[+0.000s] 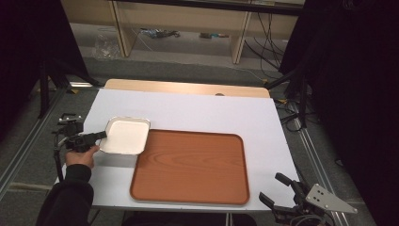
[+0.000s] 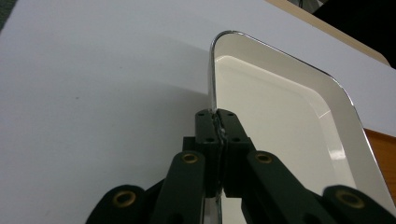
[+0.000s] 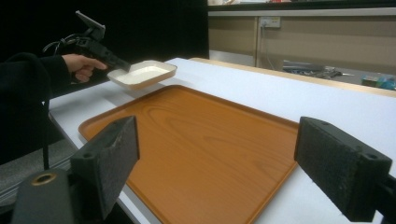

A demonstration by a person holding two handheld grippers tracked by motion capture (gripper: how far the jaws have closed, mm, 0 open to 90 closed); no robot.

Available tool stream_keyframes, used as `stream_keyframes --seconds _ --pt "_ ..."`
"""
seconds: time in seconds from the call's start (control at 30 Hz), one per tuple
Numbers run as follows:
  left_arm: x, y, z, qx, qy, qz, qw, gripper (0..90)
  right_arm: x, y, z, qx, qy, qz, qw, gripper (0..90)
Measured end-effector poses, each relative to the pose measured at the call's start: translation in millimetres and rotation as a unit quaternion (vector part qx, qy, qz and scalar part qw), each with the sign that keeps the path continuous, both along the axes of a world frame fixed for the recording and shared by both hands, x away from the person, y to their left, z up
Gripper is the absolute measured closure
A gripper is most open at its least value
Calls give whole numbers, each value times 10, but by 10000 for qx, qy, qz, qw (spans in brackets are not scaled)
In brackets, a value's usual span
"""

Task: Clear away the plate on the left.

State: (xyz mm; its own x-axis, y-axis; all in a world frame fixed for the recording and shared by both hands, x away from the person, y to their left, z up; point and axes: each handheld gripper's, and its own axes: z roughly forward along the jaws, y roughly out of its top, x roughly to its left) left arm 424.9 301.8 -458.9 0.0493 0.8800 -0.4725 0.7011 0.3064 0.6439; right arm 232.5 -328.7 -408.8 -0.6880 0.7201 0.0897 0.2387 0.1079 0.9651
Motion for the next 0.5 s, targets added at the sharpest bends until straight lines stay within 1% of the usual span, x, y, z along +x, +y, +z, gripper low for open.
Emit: stream_keyframes --seconds 0.03,0.07,0.1,0.13,0.17,0.23,0.27,0.3,0.43,0.47,0.5 --pt "-1 -23 8 -17 -1 -52 10000 880 -11 6 0 41 75 -29 10000 151" --pt "-3 -54 21 -42 -5 -107 9999 880 1 -2 0 -3 -1 -29 10000 151" --pt "-3 -84 30 -59 -18 -146 9999 880 2 -1 -1 17 -10 -32 10000 151" --pt "-4 -107 38 -28 -18 -214 9998 880 2 -2 -1 8 -10 -29 10000 151" --pt "-2 -132 42 -51 -27 -229 9997 880 2 -2 -1 6 -5 -22 10000 151" --pt "0 -204 56 -27 -12 -375 9993 880 2 -2 -1 12 -4 -25 10000 151" --pt "2 -241 56 8 -48 -480 9988 880 1 -8 2 -20 -4 -27 10000 151" --pt "2 -241 56 8 -48 -480 9988 881 1 -8 2 -20 -4 -27 10000 151" --pt "-10 -342 59 -48 -50 -631 9980 881 0 -11 3 -13 1 -16 10000 151" --pt "-20 -383 65 -79 -48 -678 9977 881 9 -2 -8 76 -97 -54 9999 151" --pt "-26 -408 70 -75 -51 -718 9974 881 9 -4 -8 68 -90 -52 9999 151"
